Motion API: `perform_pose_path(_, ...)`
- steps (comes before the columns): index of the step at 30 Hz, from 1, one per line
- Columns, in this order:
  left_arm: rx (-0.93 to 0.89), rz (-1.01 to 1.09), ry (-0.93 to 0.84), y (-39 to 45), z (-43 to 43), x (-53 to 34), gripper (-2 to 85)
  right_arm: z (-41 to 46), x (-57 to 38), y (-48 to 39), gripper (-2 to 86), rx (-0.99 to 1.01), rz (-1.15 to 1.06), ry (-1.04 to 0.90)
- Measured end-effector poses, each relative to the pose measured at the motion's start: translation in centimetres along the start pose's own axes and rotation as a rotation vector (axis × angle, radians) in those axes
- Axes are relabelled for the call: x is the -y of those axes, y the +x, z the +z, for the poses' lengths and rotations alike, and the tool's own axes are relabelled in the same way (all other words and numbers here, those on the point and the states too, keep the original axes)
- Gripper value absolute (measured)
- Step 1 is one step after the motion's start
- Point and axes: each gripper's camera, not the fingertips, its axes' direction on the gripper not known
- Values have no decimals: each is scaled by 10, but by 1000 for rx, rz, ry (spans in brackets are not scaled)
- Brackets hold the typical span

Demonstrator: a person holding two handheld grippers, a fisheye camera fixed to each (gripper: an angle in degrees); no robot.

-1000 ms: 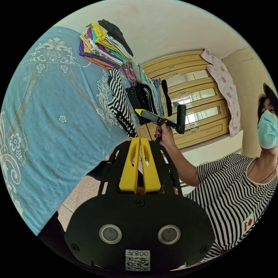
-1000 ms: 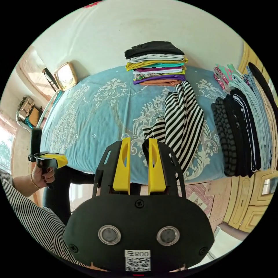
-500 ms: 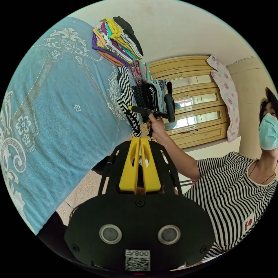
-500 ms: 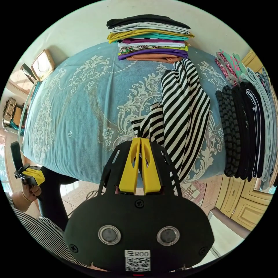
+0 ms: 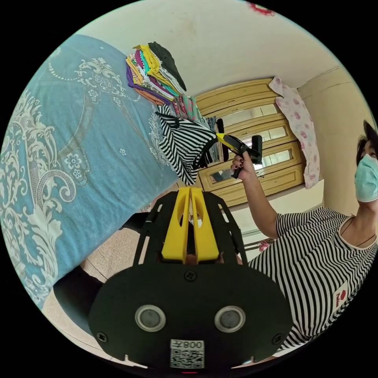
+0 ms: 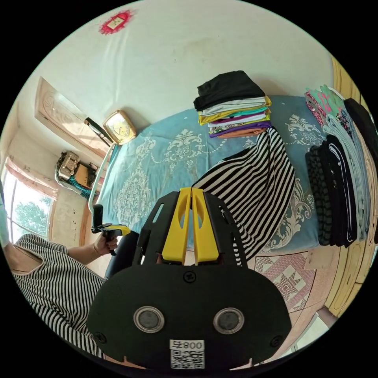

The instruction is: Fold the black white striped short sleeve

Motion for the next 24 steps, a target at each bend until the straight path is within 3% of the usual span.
perform_pose_path(14,145,235,76,121,-59,-26,59,-255,22,-106,0,143,-265,167)
perform_pose_path(24,420,358,-3,215,-39,-58,85,-379,9,-112,0,296,-346,274)
